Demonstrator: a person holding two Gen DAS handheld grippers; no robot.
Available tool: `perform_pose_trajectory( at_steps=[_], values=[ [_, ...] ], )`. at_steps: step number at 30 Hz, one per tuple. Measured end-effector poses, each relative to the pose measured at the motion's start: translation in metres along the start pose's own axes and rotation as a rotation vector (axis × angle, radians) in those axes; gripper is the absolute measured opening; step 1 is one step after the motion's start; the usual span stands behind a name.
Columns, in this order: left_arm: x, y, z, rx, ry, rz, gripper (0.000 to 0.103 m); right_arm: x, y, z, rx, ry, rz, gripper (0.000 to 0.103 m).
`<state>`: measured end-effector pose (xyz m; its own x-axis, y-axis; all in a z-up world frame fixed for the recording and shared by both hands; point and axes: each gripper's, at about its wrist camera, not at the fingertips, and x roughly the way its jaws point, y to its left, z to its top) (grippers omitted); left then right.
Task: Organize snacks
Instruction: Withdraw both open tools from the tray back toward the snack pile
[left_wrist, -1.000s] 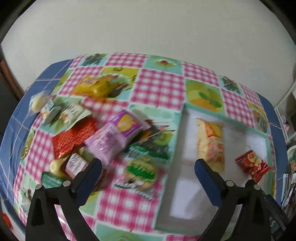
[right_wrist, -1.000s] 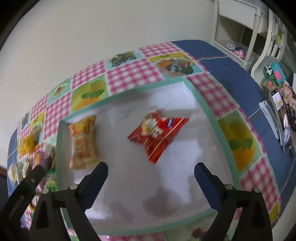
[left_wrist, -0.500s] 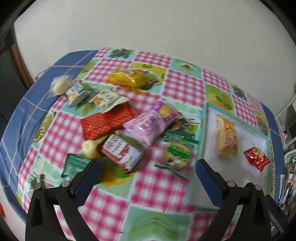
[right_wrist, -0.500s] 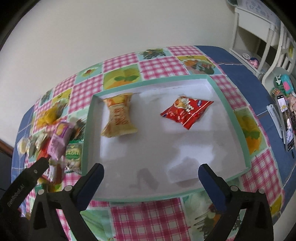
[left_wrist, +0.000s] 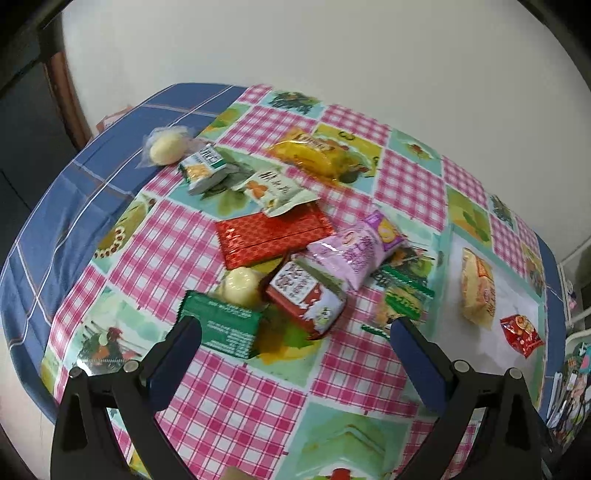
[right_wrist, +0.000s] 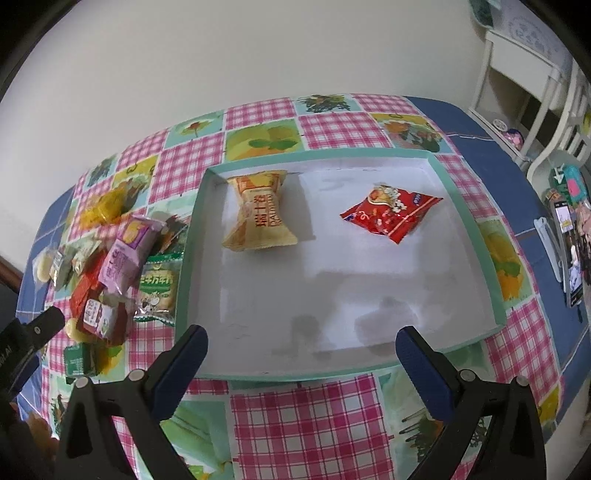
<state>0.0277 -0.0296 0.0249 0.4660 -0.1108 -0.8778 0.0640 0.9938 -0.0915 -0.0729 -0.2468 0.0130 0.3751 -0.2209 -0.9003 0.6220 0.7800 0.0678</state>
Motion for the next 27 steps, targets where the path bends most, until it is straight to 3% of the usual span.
perform_pose_trajectory(
  at_steps=[9, 15, 27],
  values=[
    [0.007, 0.041, 0.01, -0.112, 0.019, 0.066, 0.102, 0.006, 0.02, 0.001, -0.044, 0.015, 0.031, 0.103],
    [0.012, 0.072, 0.015, -0.188, 0.032, 0.107, 0.102, 0.011, 0.054, -0.001, -0.106, 0.034, 0.094, 0.103],
    [0.033, 0.081, 0.017, -0.158, 0.098, 0.168, 0.102, 0.029, 0.122, -0.015, -0.232, 0.072, 0.203, 0.103]
  ],
)
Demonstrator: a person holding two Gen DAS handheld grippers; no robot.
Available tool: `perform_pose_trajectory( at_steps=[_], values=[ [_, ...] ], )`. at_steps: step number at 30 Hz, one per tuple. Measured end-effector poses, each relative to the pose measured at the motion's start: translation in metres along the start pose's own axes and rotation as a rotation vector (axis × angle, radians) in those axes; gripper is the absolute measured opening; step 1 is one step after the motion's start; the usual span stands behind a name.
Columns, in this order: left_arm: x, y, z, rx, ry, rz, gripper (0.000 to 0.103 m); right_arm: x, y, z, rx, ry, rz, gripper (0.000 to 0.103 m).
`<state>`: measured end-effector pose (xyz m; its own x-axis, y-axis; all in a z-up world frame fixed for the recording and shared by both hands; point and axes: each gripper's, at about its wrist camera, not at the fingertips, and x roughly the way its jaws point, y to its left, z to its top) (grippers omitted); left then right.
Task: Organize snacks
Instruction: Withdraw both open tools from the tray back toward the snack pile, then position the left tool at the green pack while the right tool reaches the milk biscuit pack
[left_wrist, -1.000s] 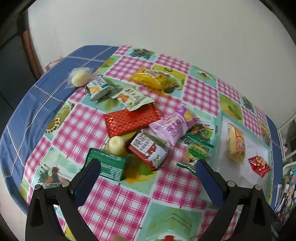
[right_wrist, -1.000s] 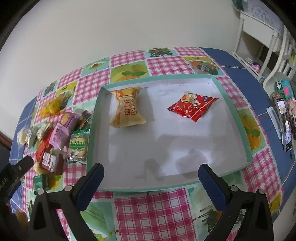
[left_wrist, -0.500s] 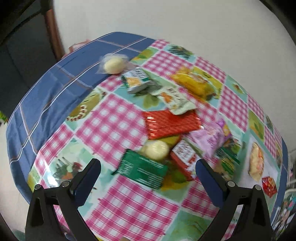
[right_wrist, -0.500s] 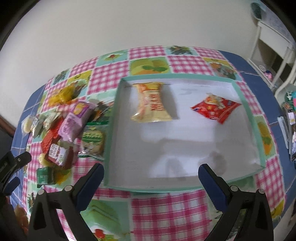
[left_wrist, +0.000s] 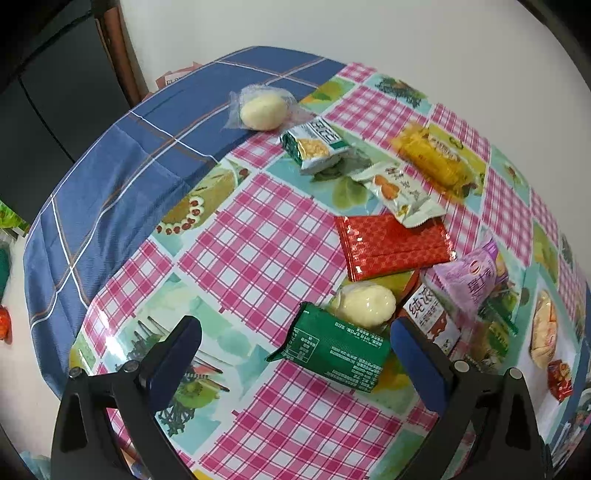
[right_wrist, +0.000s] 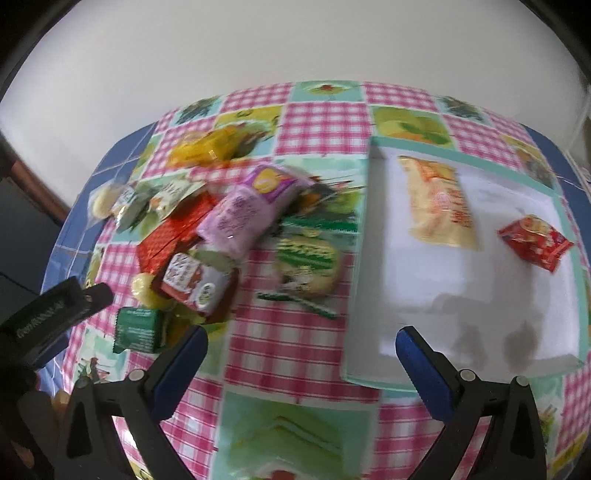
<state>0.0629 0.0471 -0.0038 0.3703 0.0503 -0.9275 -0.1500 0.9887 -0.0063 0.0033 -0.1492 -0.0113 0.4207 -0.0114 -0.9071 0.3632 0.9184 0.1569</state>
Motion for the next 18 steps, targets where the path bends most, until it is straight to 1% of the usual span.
perform_pose_trajectory(
  at_steps=[4, 7, 10, 15, 18],
  values=[
    [0.011, -0.003, -0.001, 0.017, 0.039, 0.016, 0.102, 0.015, 0.009, 0.001, -0.023, 0.022, 0.004, 0.103],
    [0.018, 0.001, -0.001, -0.001, 0.065, 0.022, 0.102, 0.023, 0.015, 0.004, -0.046, 0.019, -0.001, 0.103],
    [0.022, 0.009, 0.002, -0.04, 0.074, 0.029, 0.102, 0.028, 0.019, 0.008, -0.07, 0.007, -0.022, 0.103],
    [0.025, 0.02, 0.009, -0.084, 0.08, 0.032, 0.102, 0.025, 0.023, 0.022, -0.07, -0.046, 0.004, 0.103],
    [0.028, 0.023, 0.013, -0.1, 0.084, 0.027, 0.102, 0.02, 0.033, 0.03, -0.102, -0.088, 0.023, 0.102]
  ],
)
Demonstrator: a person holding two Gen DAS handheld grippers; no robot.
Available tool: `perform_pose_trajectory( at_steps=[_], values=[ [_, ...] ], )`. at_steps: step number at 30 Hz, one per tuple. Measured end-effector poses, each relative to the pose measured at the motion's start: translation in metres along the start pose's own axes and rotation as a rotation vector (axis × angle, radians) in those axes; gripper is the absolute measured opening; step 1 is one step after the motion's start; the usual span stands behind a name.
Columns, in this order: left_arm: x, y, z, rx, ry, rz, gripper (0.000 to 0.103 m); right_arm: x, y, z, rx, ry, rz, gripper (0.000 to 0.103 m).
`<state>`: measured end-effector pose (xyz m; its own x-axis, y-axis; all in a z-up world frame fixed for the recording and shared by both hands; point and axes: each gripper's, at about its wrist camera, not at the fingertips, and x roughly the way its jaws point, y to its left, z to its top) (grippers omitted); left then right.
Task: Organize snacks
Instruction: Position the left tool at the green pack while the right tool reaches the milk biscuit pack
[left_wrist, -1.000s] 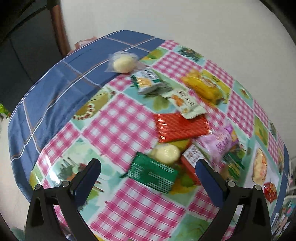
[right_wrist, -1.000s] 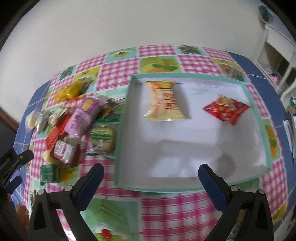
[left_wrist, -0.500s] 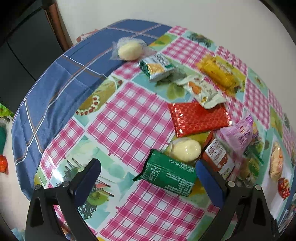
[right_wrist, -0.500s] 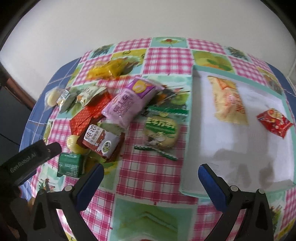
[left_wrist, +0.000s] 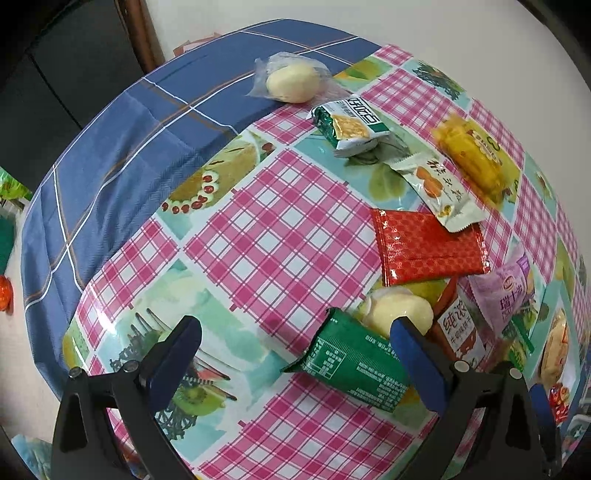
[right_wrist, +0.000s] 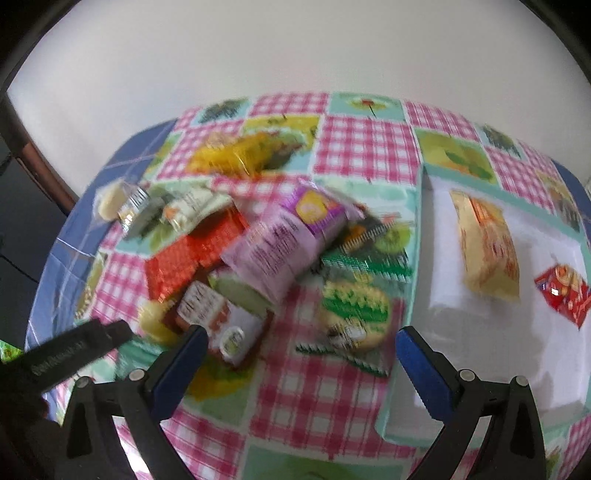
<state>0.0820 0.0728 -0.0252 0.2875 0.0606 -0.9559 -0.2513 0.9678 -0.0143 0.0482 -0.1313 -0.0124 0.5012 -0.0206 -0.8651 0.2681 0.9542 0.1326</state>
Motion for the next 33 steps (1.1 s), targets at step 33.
perform_pose_trajectory(
  at_steps=[33],
  values=[
    [0.027, 0.02, 0.035, -0.071, 0.052, -0.018, 0.102, 0.047, 0.053, 0.001, -0.217, 0.091, 0.112, 0.067]
  ],
)
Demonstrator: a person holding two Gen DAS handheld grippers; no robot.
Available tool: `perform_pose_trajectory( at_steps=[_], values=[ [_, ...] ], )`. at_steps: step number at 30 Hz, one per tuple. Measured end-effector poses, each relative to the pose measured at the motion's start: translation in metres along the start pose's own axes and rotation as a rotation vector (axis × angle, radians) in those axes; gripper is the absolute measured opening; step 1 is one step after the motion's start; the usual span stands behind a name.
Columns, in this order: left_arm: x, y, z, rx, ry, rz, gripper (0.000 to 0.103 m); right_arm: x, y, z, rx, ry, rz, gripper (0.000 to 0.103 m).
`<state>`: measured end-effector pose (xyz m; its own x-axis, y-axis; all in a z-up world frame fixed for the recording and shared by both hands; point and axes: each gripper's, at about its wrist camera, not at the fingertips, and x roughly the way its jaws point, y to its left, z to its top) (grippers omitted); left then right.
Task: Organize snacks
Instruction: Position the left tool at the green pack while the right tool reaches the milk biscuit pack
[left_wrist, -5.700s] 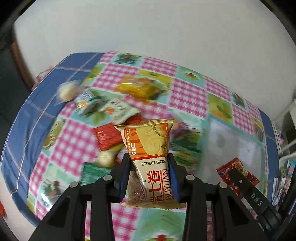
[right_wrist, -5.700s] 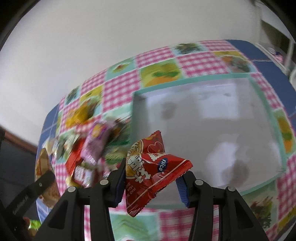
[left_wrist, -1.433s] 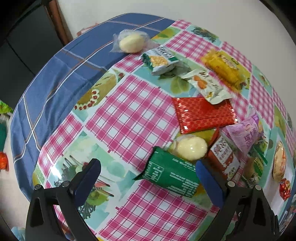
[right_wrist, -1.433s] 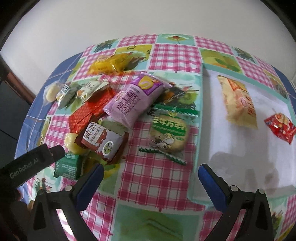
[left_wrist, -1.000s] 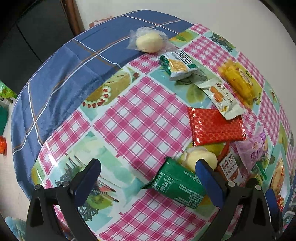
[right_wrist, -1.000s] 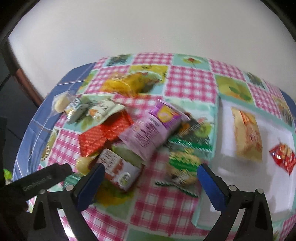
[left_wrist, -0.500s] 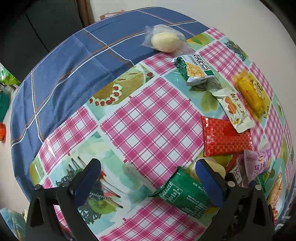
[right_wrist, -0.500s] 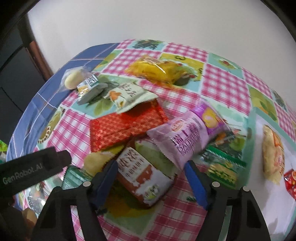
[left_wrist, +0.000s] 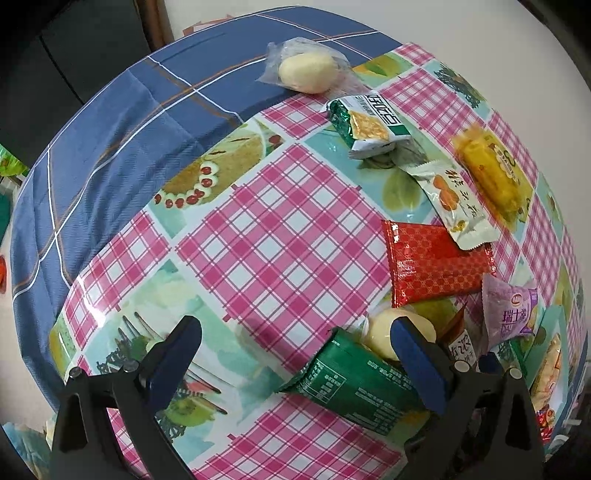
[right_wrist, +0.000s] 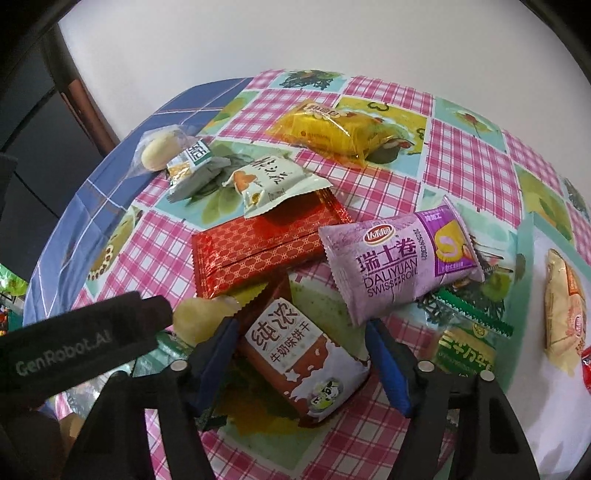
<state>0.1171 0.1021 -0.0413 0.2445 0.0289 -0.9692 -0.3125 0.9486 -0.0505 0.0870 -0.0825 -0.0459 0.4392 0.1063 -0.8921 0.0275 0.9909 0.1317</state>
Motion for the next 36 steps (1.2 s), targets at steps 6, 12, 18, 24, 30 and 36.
perform_pose_trajectory(
  at_steps=[6, 12, 18, 24, 30, 36],
  values=[
    [0.002, -0.002, -0.004, 0.011, 0.009, 0.002, 0.102, -0.007, -0.004, -0.004, 0.023, 0.025, 0.005, 0.065],
    [0.013, -0.017, -0.013, 0.059, 0.013, 0.007, 0.102, -0.013, -0.011, -0.007, 0.085, 0.063, 0.033, 0.065],
    [0.014, -0.05, -0.021, 0.166, -0.011, 0.022, 0.102, -0.016, -0.021, -0.017, 0.154, 0.108, 0.051, 0.065],
    [0.016, -0.092, -0.032, 0.295, -0.04, 0.05, 0.102, -0.02, -0.025, -0.025, 0.163, 0.14, 0.05, 0.065],
    [0.022, -0.128, -0.044, 0.389, -0.023, 0.032, 0.102, -0.023, -0.031, -0.028, 0.169, 0.161, 0.041, 0.065],
    [0.035, -0.152, -0.059, 0.407, 0.009, 0.014, 0.102, -0.026, -0.034, -0.029, 0.161, 0.174, 0.041, 0.066]
  ],
)
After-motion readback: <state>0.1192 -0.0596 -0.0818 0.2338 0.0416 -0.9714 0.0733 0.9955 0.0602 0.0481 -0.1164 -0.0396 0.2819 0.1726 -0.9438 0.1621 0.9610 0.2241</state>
